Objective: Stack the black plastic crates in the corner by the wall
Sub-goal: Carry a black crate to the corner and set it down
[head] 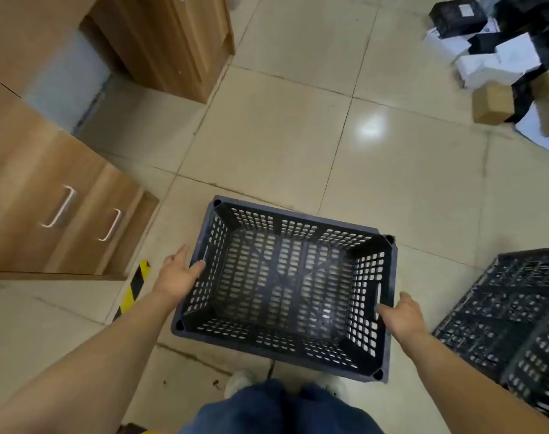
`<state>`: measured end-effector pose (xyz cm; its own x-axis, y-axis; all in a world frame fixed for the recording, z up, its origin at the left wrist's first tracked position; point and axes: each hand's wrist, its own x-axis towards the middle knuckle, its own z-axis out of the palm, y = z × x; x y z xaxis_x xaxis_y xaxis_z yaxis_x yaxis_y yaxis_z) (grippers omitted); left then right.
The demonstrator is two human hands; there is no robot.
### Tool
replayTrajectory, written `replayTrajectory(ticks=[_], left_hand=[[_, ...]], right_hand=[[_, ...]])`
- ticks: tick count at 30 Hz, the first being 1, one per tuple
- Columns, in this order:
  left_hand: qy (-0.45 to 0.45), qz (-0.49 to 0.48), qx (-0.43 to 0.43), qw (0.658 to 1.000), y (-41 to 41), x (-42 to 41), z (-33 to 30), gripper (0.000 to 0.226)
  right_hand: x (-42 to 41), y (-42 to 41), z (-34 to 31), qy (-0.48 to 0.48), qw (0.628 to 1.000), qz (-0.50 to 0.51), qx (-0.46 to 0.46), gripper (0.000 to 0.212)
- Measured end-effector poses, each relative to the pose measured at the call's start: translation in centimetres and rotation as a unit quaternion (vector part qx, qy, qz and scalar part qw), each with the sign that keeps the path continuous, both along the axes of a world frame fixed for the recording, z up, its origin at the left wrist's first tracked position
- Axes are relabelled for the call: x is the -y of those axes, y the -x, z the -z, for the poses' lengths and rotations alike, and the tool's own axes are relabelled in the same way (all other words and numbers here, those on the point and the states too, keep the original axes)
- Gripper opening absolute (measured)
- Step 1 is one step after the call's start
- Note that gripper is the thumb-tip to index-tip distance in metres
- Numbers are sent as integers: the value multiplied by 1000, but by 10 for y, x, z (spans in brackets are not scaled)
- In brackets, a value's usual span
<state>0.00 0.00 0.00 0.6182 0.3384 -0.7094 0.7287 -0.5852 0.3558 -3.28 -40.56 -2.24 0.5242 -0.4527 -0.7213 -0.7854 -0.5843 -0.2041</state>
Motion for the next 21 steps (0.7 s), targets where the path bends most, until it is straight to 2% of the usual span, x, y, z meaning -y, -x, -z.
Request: replayTrajectory(ticks=[2, 5, 7, 11, 14, 17, 21], left_hand=[[20, -31, 20, 999, -6, 6, 9, 64], [99, -112, 28, 988, -15, 17, 15, 54], [140, -169, 13, 976, -17, 21, 16, 48], [206, -285, 3, 936, -20, 27, 10, 52], [213, -302, 8, 929, -19, 25, 0, 51], [201, -298, 11, 933, -14, 16, -10, 57], [207, -313, 1, 927, 0, 8, -36, 59]], right_hand=[[0, -3, 12, -15, 999, 48, 17, 38], [-3, -10, 23, -49, 991, 120, 22, 44], [-6, -10, 25, -76, 983, 166, 30, 46], [-3, -12, 25, -110, 970, 211, 35, 45], [5, -15, 14, -162, 955, 248, 6, 59], [10, -16, -16, -211, 941, 264, -12, 32], [13, -9, -55, -228, 936, 270, 11, 21]])
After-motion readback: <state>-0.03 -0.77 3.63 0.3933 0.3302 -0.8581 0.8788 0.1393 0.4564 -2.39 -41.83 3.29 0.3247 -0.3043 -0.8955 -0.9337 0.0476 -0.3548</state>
